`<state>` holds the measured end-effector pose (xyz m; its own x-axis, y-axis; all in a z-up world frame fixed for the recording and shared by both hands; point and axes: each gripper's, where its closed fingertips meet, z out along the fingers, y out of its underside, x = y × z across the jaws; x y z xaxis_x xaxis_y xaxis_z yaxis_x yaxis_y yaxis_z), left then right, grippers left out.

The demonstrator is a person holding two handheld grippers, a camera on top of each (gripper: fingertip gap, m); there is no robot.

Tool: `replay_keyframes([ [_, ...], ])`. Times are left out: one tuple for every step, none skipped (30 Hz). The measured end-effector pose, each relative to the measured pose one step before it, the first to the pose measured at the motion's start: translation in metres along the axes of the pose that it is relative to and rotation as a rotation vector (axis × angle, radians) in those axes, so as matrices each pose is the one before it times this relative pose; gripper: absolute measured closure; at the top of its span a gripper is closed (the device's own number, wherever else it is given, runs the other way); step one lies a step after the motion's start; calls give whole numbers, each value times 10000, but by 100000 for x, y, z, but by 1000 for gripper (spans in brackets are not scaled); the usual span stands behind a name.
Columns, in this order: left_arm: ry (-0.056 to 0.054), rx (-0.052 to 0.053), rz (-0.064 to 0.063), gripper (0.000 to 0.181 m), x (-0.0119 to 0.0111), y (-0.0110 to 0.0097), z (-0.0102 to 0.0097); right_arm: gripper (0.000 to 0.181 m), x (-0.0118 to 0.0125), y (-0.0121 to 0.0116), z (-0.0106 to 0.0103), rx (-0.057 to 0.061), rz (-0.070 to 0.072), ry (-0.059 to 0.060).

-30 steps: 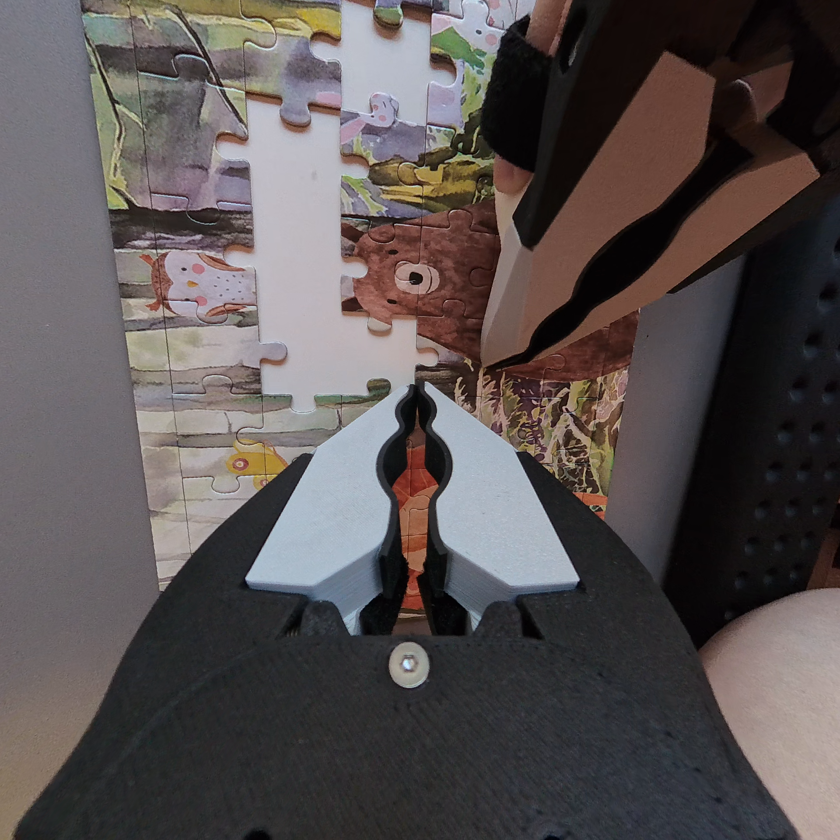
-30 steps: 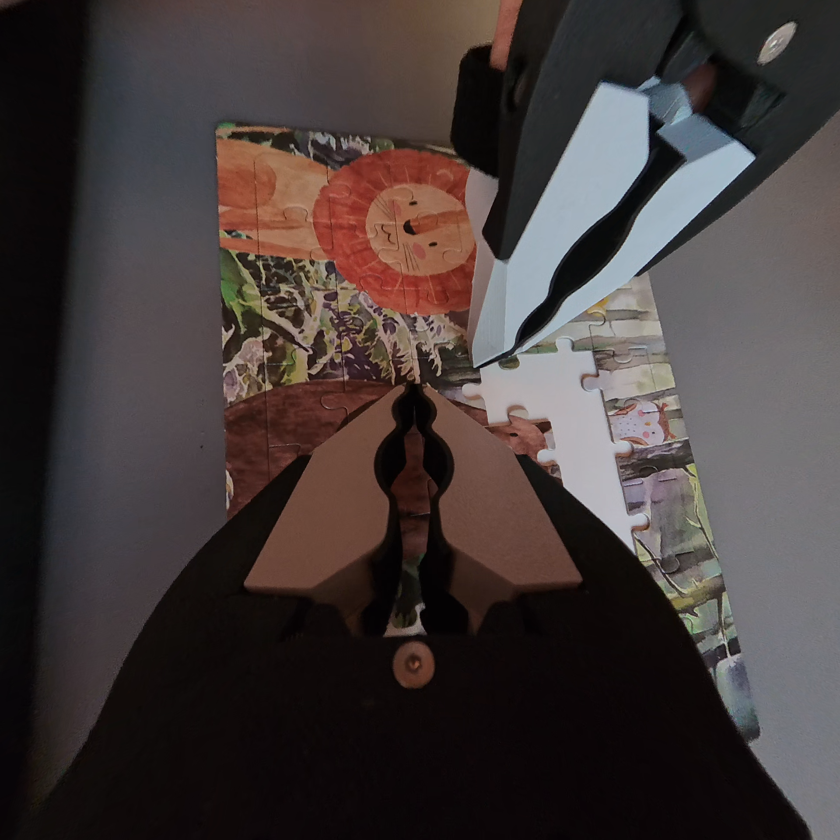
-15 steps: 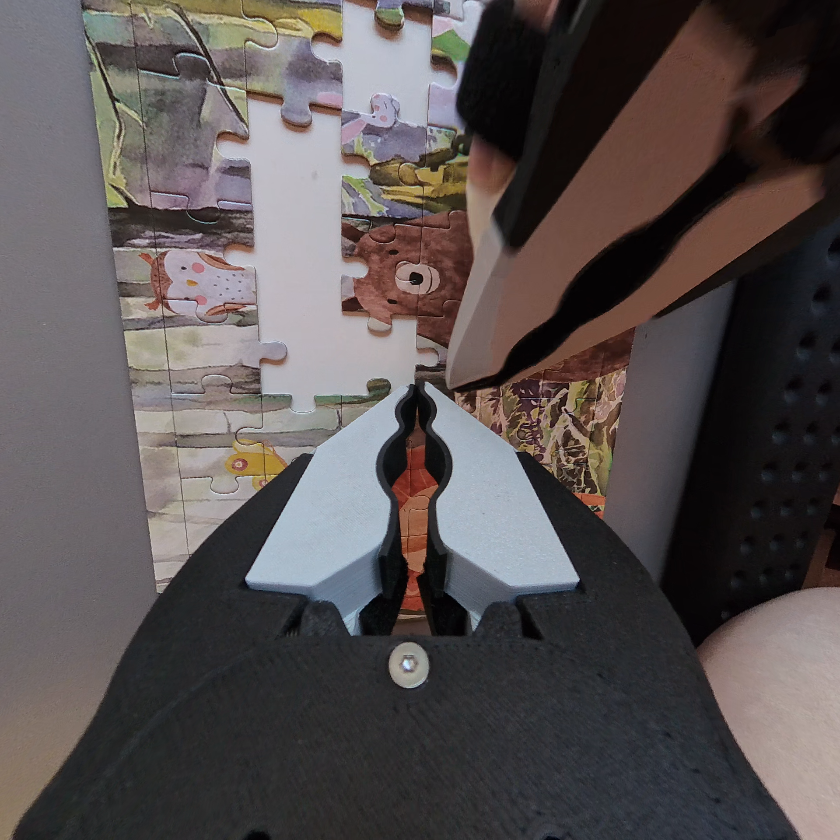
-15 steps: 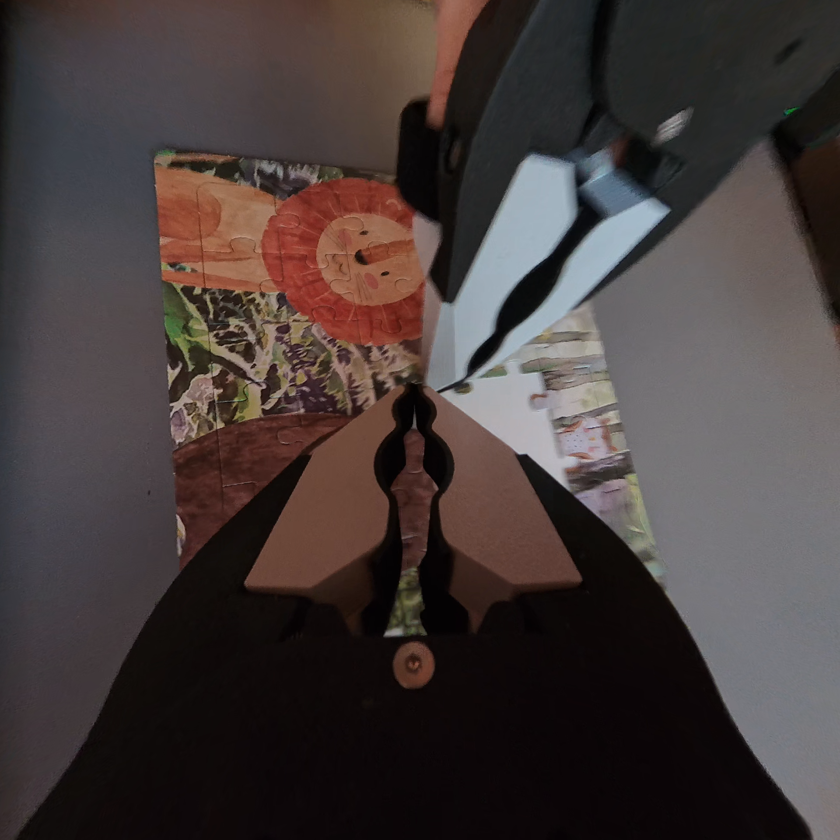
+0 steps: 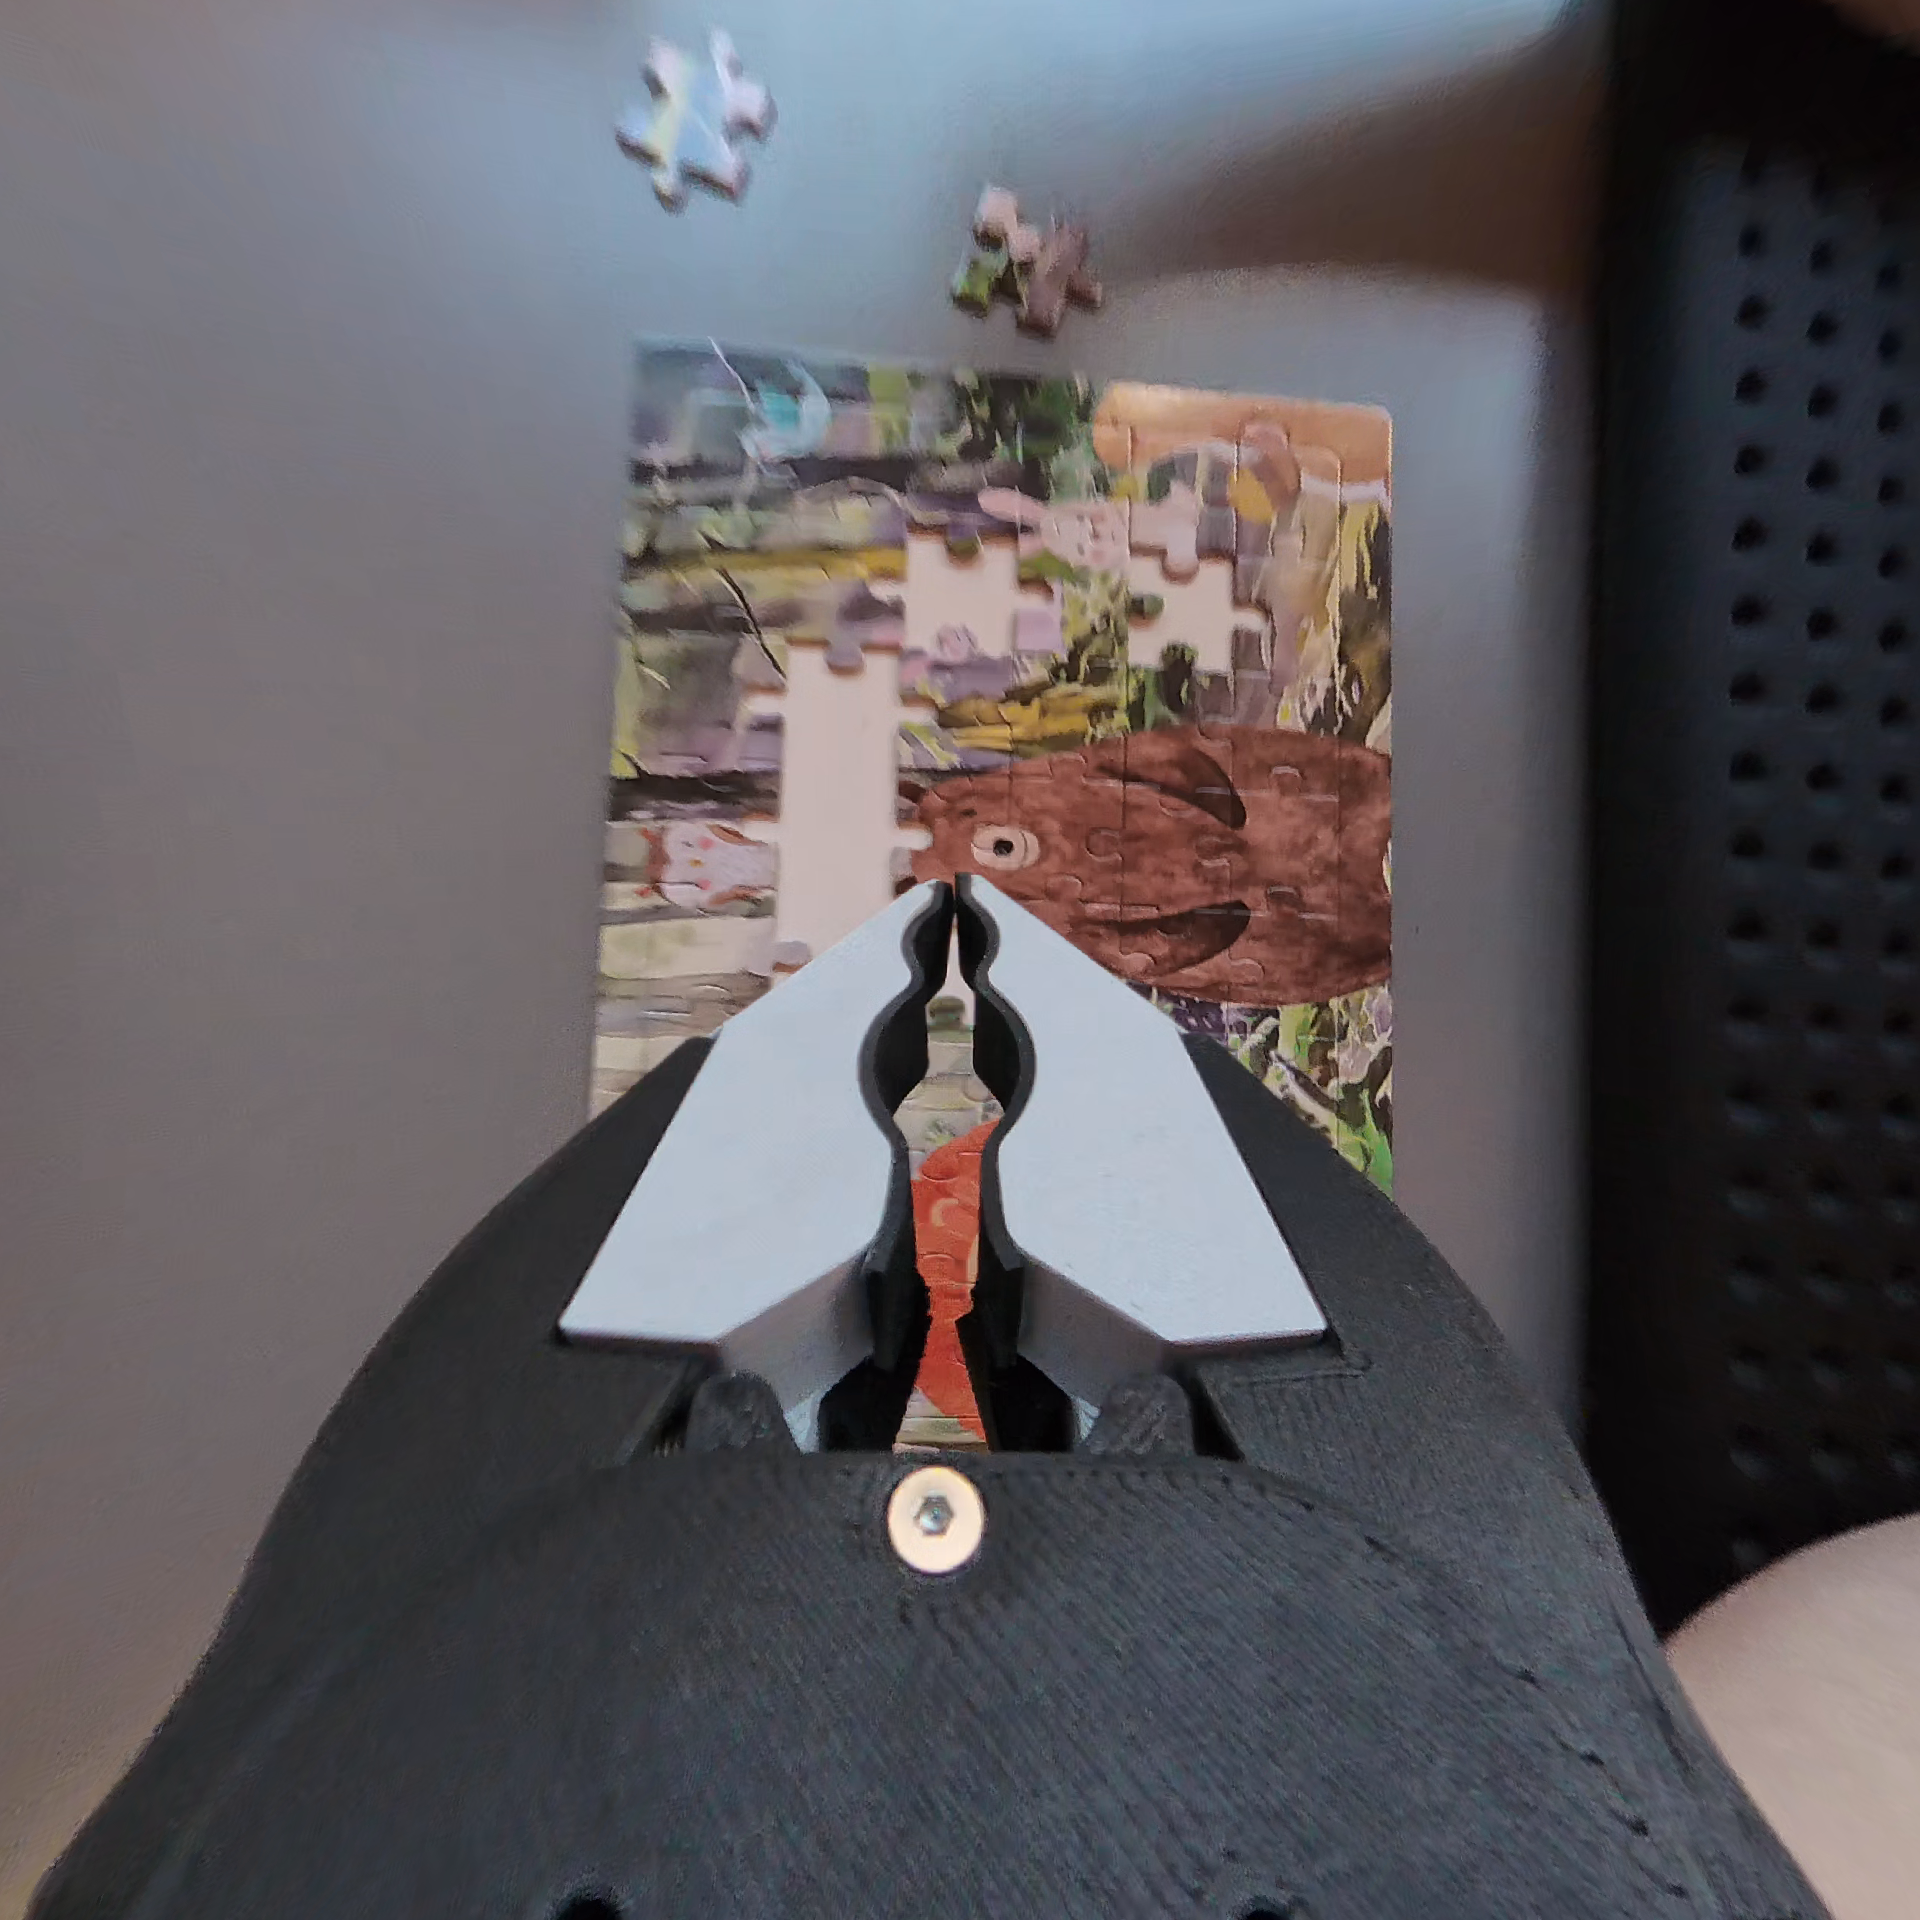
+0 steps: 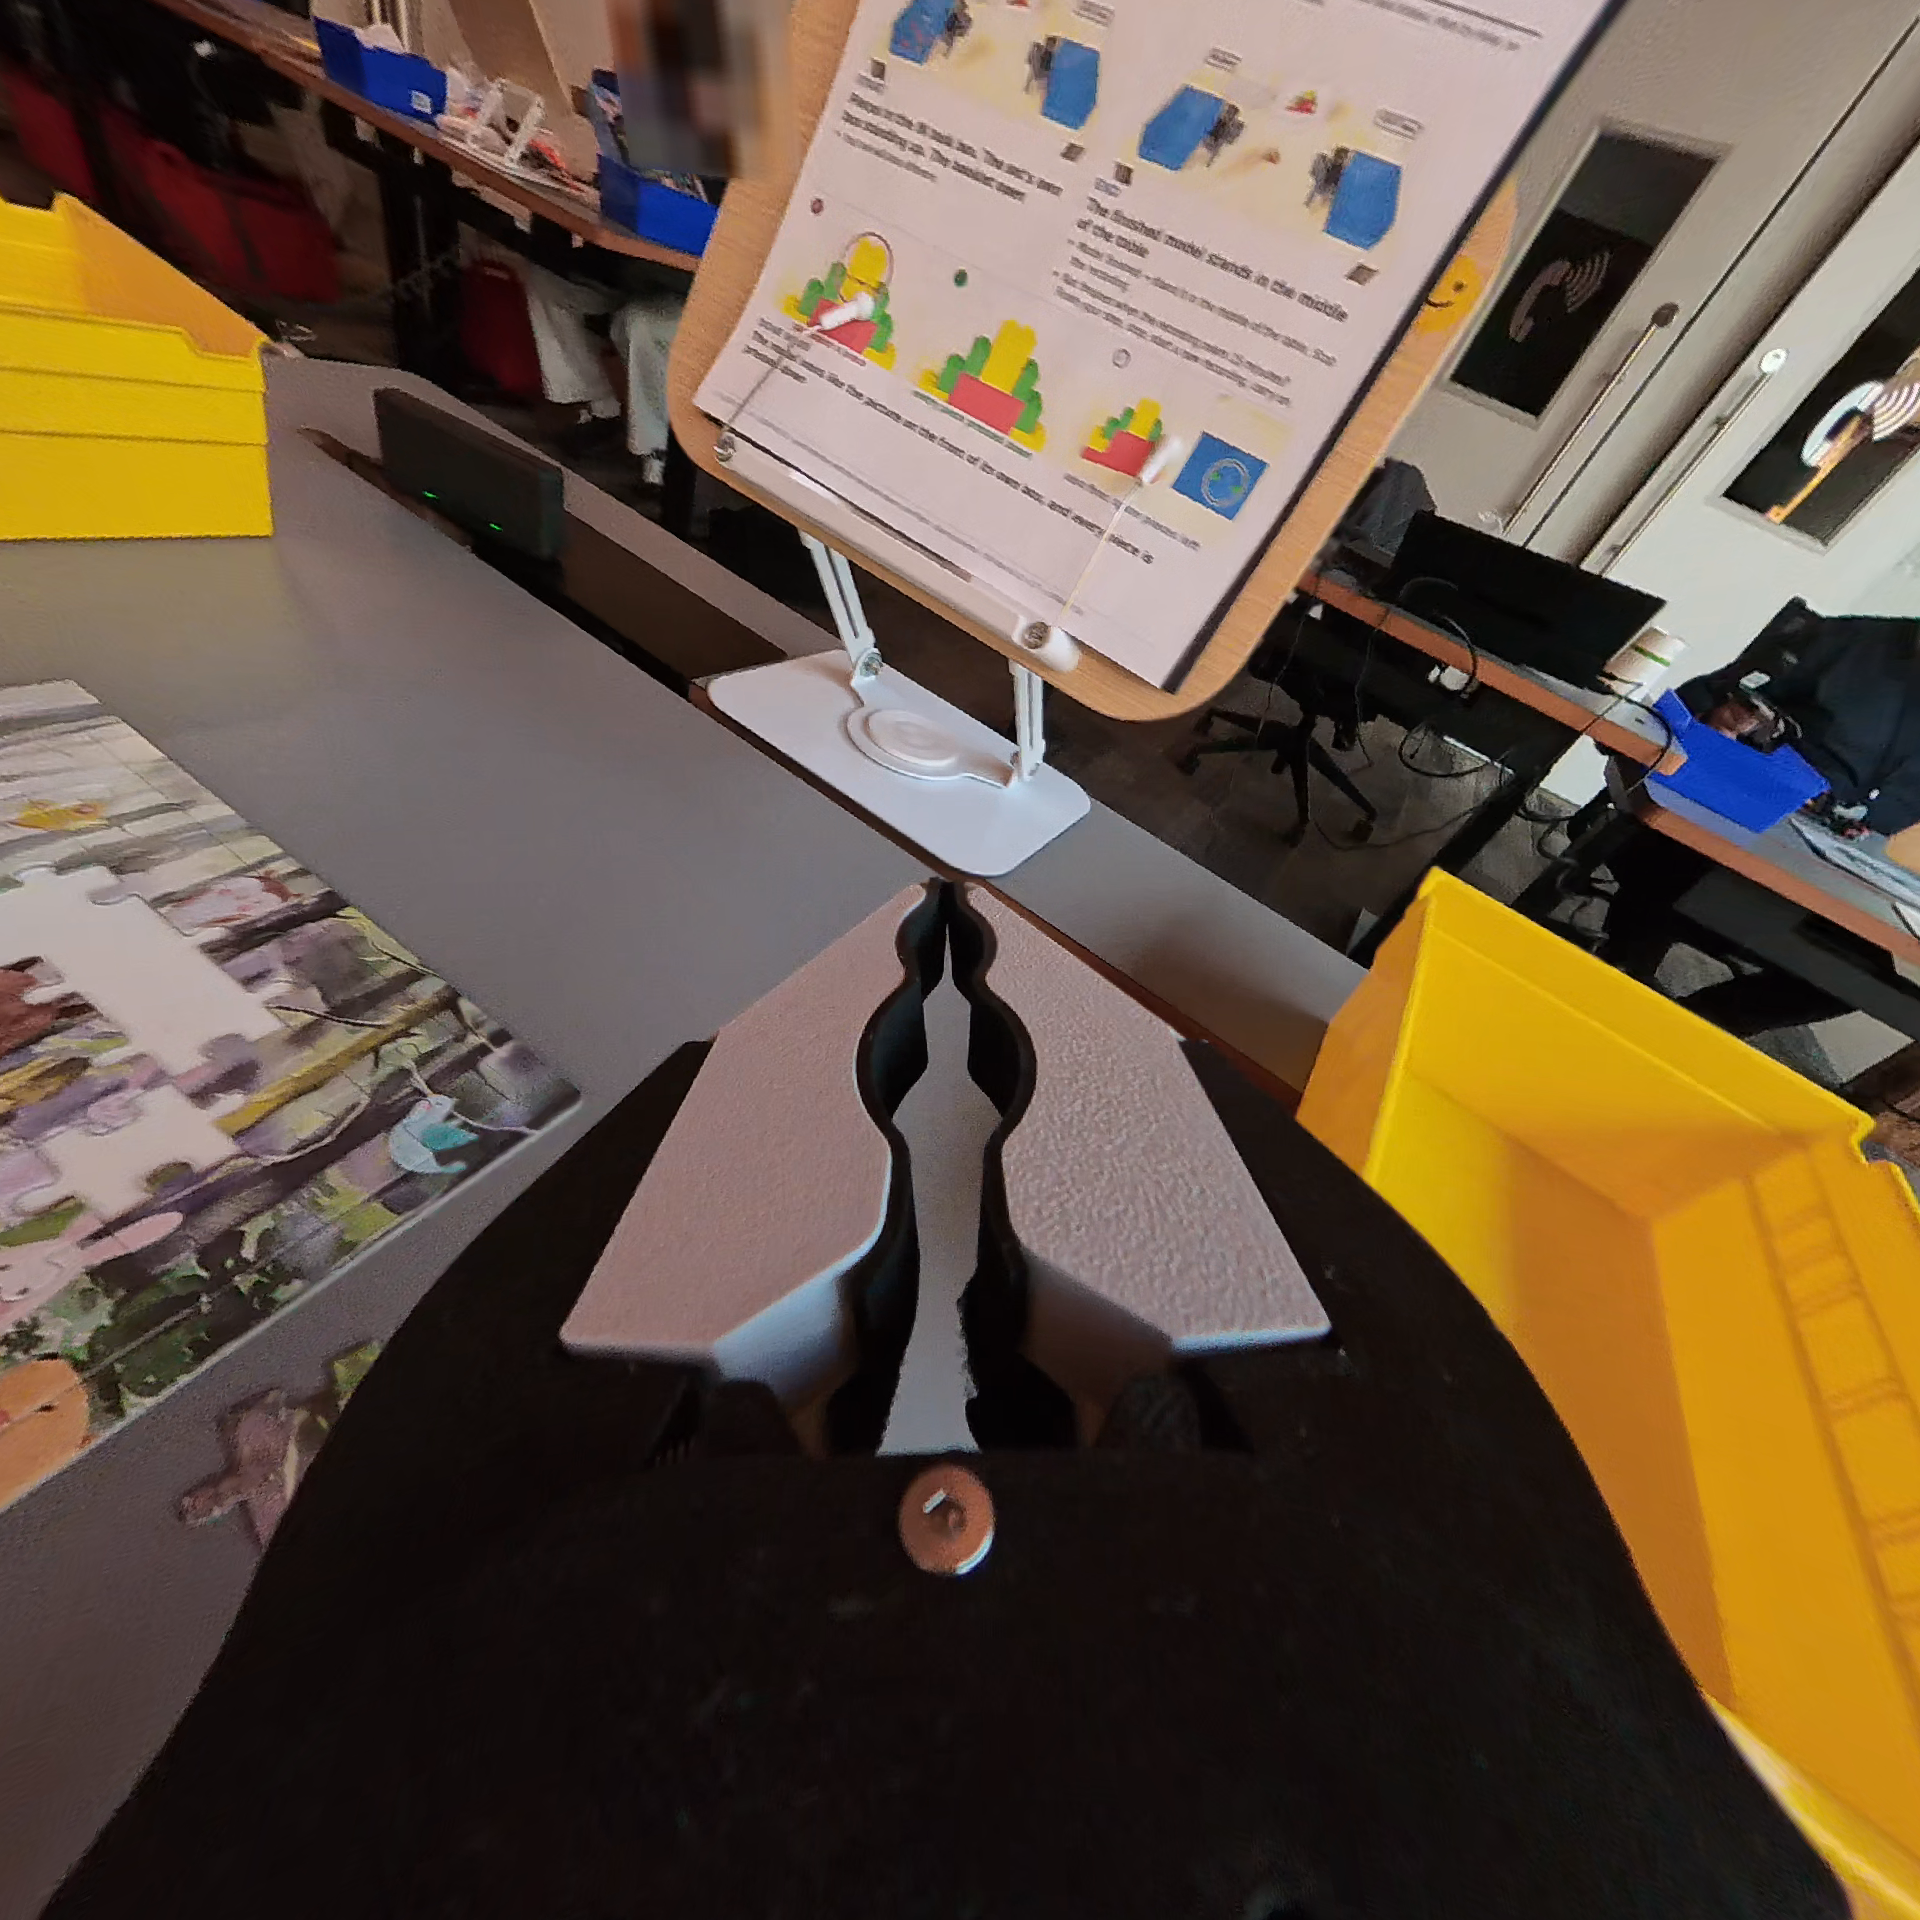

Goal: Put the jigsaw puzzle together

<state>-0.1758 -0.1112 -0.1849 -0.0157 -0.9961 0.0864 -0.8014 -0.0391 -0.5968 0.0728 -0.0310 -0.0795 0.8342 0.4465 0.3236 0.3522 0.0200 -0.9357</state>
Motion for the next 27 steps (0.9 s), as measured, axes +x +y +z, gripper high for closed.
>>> replay_keyframes([
  [-320,387,115,180,-274,-752,-847,181,488,208,-208,-40,2,-62],
  [-341,351,112,177,-280,-747,-826,181,289,24,-249,-59,-124,-133],
  [-357,322,117,173,-297,-763,-803,181,392,-136,-370,-113,-295,-27],
  [-405,325,127,169,-369,-819,-762,181,592,-314,-507,-162,-447,81],
  [-399,352,126,167,-352,-907,-718,181,767,-648,-631,-123,-372,137],
  [-321,360,123,167,-228,-925,-669,181,843,-1167,-736,28,-66,115],
  [-256,326,115,166,-131,-878,-589,181,511,-1699,-808,240,107,-104],
  [-208,261,94,165,-71,-752,-493,181,139,-1861,-818,296,95,-280],
  [-165,176,82,164,-19,-584,-400,181,60,-1677,-768,207,13,-215],
  [-169,93,75,163,-49,-428,-312,181,207,-1403,-730,155,-124,16],
  [-194,46,61,161,-105,-312,-276,181,312,-1082,-662,115,-249,167],
  [-192,23,45,160,-123,-231,-252,181,168,-623,-586,-6,-258,111],
  [-194,29,30,159,-170,-220,-241,181,-88,-63,-552,-250,-211,-73],
  [-212,73,21,158,-246,-280,-250,181,-62,391,-582,-417,-180,-75],
  [-216,148,16,157,-287,-397,-262,181,101,767,-601,-523,-142,7],
  [-229,251,5,155,-342,-546,-270,181,92,1251,-602,-693,-2,-34],
  [-237,324,-5,155,-367,-660,-312,180,10,1674,-552,-819,128,-119],
  [-183,367,-23,155,-290,-730,-332,179,256,1779,-468,-741,153,29],
  [-105,400,-37,155,-159,-801,-355,176,238,1666,-292,-565,200,3],
  [-72,424,-35,155,-102,-847,-374,170,-279,1498,-58,-414,312,-347],
  [-76,437,-39,152,-71,-860,-384,162,-663,1248,155,-287,372,-596],
  [-64,432,-52,147,-48,-814,-380,158,-592,990,294,-209,300,-515],
  [-51,388,-57,142,-3,-724,-362,157,-393,737,404,-182,143,-307],
  [-68,299,-50,138,-36,-569,-362,155,-601,463,528,-130,-28,-302],
  [-82,202,-24,134,-68,-427,-330,154,-1007,213,660,-39,-120,-429],
  [-85,121,-5,130,-87,-306,-303,153,-1188,-37,851,33,-163,-437],
  [-88,65,-2,128,-118,-224,-287,151,-1403,-68,1048,9,-221,-493],
])
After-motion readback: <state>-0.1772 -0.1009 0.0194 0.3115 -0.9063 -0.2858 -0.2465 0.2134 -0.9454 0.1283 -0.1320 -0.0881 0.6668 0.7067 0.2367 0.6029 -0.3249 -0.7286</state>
